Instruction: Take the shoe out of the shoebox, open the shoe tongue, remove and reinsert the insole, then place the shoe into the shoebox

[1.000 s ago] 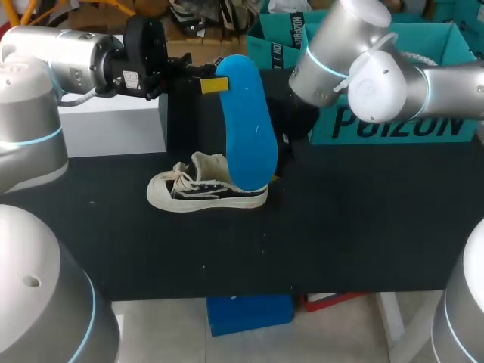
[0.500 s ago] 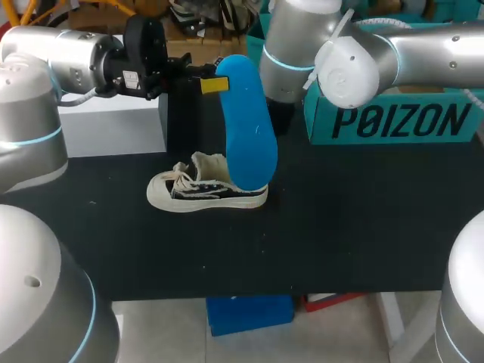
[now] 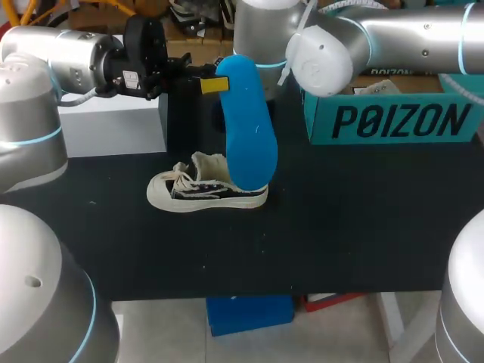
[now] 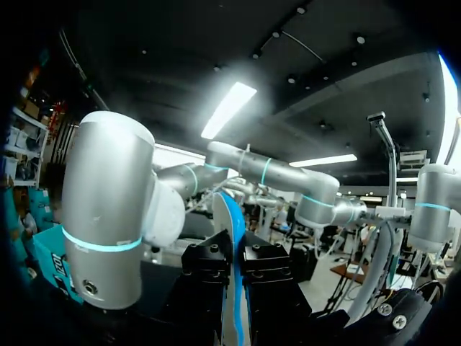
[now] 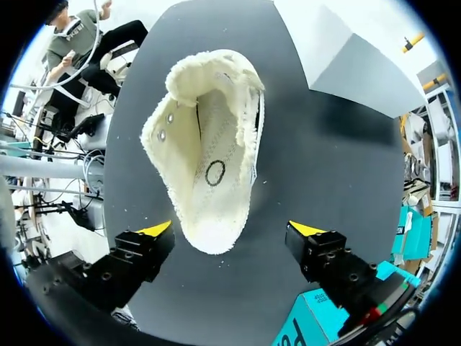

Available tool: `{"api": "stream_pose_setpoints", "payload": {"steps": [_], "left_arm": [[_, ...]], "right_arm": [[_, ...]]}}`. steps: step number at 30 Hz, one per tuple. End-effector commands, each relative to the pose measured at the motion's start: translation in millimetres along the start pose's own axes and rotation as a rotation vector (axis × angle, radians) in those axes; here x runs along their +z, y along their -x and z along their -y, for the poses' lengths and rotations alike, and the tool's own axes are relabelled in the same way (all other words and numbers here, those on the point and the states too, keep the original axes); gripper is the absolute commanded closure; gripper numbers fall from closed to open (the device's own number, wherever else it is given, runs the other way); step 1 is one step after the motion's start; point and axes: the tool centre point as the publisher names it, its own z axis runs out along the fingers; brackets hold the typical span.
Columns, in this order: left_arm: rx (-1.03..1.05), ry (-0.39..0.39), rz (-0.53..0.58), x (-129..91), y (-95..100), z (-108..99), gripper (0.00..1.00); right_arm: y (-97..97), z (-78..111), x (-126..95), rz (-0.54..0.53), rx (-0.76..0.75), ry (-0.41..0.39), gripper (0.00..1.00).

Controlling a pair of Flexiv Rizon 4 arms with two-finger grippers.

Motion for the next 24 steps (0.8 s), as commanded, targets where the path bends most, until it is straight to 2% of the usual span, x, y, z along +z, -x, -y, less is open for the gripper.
{"api": "stream_pose_setpoints", "payload": {"steps": [1,10,17,24], "left_arm": [[0.002,-0.001,0.003,1.5,0.0,-1.1,1.00],[0.002,-0.001,0.003,1.5,0.0,-1.1,1.00],[0.002,-0.001,0.003,1.5,0.0,-1.1,1.00],[0.002,-0.001,0.003,1.5,0.0,-1.1,1.00]], "right_arm": [[2.2,-5.7,2.8,-0.009,-0.003,-0.039,0.00],[-0.2,-2.2,1.0,-0.014,0.002,-0.019,0.00],[-4.5,10.8,-2.0,0.008,0.014,0.063,0.00],[-8.0,19.0,-0.7,0.030,0.003,0.201,0.00]]}}
